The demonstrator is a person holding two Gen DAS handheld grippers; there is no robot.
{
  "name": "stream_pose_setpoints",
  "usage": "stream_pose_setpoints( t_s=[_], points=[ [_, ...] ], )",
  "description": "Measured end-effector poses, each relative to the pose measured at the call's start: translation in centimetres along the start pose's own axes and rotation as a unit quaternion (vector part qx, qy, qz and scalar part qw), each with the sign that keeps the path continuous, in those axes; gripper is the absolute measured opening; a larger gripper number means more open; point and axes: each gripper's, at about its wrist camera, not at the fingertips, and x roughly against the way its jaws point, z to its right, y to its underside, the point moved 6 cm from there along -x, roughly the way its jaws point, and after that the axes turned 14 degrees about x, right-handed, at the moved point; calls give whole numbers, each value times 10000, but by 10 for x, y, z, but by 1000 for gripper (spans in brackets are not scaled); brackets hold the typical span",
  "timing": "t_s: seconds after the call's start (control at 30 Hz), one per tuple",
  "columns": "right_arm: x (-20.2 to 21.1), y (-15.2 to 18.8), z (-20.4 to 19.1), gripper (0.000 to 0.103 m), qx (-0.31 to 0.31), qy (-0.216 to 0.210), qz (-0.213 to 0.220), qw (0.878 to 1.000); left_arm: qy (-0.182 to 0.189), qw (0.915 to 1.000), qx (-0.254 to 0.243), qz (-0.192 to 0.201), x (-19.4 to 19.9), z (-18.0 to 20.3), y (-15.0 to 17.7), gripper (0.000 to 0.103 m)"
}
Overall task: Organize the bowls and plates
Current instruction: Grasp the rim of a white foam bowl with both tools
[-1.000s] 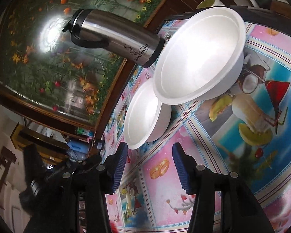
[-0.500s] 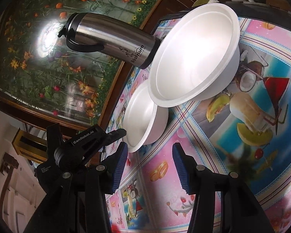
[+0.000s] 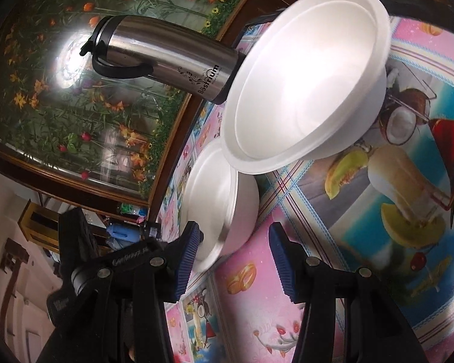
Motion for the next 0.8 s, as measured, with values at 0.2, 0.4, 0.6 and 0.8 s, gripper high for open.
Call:
stream_pose_setpoints(
  t_s=[0.2, 0.4, 0.6, 0.8],
  points=[
    [-1, 3, -2, 50, -57, -21, -107, 9999, -147, 9998, -76, 146, 12, -12, 11, 10],
    [-5, 8, -7, 50, 13, -14, -339, 9994, -334, 9971, -265, 636, 30, -23, 21, 10],
    [-7, 13, -17, 50, 402, 240, -482, 9977, -420, 9931, -472, 984, 37, -28, 28, 11],
    [-12, 19, -27, 37, 964, 671, -555, 9915, -381, 9916, -513, 1128, 38, -35, 29, 11]
  ],
)
